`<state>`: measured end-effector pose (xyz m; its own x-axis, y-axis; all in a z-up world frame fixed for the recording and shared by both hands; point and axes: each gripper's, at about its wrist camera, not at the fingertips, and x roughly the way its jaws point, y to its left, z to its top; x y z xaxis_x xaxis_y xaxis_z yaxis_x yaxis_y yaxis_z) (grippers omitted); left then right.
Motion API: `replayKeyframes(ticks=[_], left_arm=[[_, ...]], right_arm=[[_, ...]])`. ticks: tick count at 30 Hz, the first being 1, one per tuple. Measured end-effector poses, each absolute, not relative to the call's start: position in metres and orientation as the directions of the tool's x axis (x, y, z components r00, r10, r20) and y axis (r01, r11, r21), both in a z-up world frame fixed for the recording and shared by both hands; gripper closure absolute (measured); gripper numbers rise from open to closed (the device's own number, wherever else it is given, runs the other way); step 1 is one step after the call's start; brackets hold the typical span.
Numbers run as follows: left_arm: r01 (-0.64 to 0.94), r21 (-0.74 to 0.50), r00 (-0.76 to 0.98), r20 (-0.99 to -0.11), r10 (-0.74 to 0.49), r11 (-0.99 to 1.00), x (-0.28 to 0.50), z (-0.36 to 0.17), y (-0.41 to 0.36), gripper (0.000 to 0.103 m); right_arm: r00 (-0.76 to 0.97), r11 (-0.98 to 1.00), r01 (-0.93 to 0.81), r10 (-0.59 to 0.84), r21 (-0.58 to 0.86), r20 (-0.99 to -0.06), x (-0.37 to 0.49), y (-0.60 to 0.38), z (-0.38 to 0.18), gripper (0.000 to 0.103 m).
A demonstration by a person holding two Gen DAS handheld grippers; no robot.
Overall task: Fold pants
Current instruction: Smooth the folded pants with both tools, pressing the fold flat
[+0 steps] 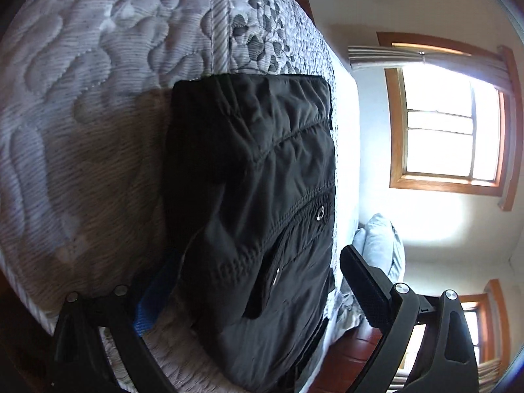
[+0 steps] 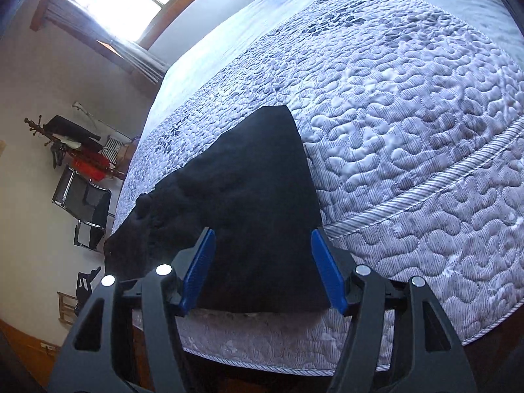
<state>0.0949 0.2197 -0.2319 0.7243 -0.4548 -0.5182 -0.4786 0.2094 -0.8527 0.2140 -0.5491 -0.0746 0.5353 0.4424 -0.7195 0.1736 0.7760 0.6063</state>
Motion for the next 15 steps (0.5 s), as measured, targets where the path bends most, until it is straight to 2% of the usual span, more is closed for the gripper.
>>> replayKeyframes(ticks=[8,10,12,15], left_arm=[[-0.408,-0.904,0.767,-0.416,-0.488,0.128,0.117,-0.229,0.222,0.012],[-0.417,-0.898,0.761,-0.429,-0.486,0.14,0.124,-0.233,0.222,0.019],[-0.476,-0.865,0.736,-0.489,-0.468,0.157,0.133,-0.243,0.221,0.032],[-0.509,-0.849,0.722,-0.511,-0.466,0.143,0.14,-0.251,0.221,0.036]], right_arm=[[0.511,0.785,0.181,0.44,0.592,-0.739,0.221,-0.542,-0.081,0.041],[0.508,0.787,0.181,0.439,0.59,-0.741,0.222,-0.541,-0.082,0.041],[0.504,0.791,0.18,0.436,0.585,-0.746,0.223,-0.539,-0.083,0.041],[0.498,0.792,0.181,0.437,0.583,-0.749,0.224,-0.538,-0.085,0.041]])
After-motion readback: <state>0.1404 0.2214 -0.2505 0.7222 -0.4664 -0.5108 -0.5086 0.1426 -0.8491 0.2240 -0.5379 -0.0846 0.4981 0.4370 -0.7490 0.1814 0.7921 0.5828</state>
